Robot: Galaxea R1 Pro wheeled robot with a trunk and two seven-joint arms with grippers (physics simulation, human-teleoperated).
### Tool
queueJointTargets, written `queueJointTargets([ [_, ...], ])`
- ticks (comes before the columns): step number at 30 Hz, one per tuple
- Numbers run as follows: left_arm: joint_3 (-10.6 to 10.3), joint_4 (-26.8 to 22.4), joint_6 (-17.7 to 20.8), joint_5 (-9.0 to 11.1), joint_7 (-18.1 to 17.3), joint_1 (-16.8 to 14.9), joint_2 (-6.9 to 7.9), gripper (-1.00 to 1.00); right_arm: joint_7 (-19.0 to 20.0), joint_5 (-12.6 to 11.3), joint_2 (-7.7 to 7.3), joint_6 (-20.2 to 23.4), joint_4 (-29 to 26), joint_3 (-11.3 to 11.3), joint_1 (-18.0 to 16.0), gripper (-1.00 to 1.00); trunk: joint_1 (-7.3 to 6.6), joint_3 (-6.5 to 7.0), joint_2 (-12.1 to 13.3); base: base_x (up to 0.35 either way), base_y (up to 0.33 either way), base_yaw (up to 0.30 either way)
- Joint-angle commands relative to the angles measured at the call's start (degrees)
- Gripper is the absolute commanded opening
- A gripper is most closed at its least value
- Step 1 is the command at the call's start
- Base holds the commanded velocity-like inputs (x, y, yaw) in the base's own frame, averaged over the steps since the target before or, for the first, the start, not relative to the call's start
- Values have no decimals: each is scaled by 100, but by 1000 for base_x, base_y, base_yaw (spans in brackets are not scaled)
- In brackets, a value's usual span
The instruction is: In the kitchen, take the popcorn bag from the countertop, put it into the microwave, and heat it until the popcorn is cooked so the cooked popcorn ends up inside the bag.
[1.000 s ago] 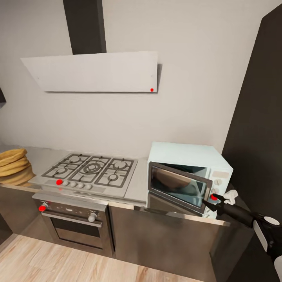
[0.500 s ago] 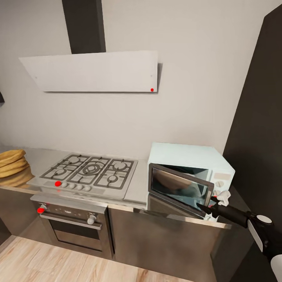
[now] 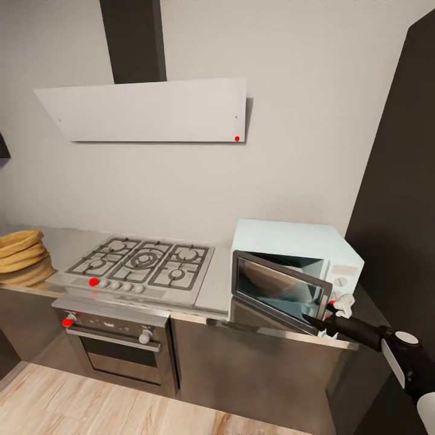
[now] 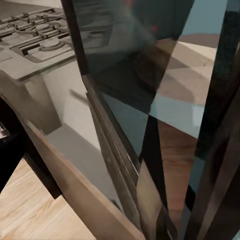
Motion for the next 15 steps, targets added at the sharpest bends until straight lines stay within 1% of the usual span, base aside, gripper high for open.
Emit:
queueJointTargets([
  [1, 8, 7, -20, 1, 1, -2, -1, 100, 27, 0, 3, -14, 2, -5, -2, 100, 2, -2, -4, -2, 2, 0],
  [3, 6, 7, -20, 1, 1, -2, -1, 100, 28, -3, 6, -14, -1, 0, -2, 100, 2, -2, -4, -85, 43, 0],
  [6, 5, 7, -20, 1, 1, -2, -1, 100, 28, -2, 7, -14, -3, 3, -2, 100, 2, -2, -4, -198, 114, 0],
  [12, 5, 7, -20, 1, 1, -2, -1, 100, 29, -2, 12, -14, -3, 5, -2, 100, 2, -2, -4, -56, 17, 0],
  [15, 6, 7, -20, 1, 1, -2, -1, 100, 28, 1, 25, -14, -3, 8, -2, 100, 2, -2, -4, -271, 1, 0],
])
